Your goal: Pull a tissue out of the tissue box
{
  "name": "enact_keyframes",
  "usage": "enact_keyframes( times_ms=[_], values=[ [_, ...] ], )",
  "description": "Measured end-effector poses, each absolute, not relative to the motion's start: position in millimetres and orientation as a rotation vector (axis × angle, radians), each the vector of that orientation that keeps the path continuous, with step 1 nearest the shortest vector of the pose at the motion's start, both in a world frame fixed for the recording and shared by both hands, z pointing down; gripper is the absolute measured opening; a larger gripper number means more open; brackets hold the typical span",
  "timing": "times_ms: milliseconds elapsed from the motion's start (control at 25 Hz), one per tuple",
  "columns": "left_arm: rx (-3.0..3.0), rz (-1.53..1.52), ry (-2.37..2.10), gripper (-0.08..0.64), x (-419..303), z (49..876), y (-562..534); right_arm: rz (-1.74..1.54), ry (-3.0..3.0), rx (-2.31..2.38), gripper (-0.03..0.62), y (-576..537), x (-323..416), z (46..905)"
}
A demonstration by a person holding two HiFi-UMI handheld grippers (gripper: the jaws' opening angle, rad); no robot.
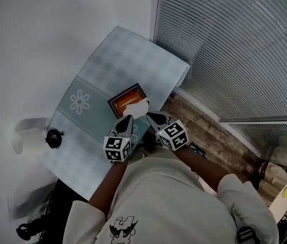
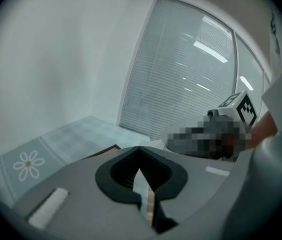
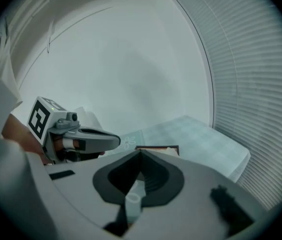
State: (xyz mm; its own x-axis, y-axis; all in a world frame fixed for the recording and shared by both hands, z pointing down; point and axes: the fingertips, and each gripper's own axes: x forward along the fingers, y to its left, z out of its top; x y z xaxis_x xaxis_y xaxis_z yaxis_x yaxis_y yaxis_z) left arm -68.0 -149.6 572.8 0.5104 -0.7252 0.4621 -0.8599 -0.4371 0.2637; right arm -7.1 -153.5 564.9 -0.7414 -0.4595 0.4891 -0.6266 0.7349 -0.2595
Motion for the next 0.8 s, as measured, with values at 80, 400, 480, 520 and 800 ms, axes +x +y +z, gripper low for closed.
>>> enact_keyframes(
  times_ms=[80, 400, 480, 520, 800],
  values=[
    [2.320, 0.341, -1.311, 0.006, -64.3, 553.6, -144.4, 0.556, -2.564, 0.853, 0.014, -148.2, -1.5, 550.5],
    [2.418, 0.223, -1.321, 0.006, -54.3, 491.0, -124.2, 0.565, -2.643, 0.938, 0.014, -120.8, 17.7, 497.4],
    [2.451, 0.217, -1.325, 0.006, -52.7, 478.8, -118.7, 0.561, -2.658, 0.945, 0.014, -111.7, 19.8, 487.3],
    [2.460, 0.208, -1.324, 0.006, -51.7, 473.0, -115.4, 0.564, -2.666, 0.946, 0.014, -106.2, 20.4, 482.3],
    [2.478, 0.146, -1.289, 0.006, -41.9, 456.0, -100.0, 0.580, -2.702, 0.942, 0.014, -78.9, 16.6, 464.8]
  ],
)
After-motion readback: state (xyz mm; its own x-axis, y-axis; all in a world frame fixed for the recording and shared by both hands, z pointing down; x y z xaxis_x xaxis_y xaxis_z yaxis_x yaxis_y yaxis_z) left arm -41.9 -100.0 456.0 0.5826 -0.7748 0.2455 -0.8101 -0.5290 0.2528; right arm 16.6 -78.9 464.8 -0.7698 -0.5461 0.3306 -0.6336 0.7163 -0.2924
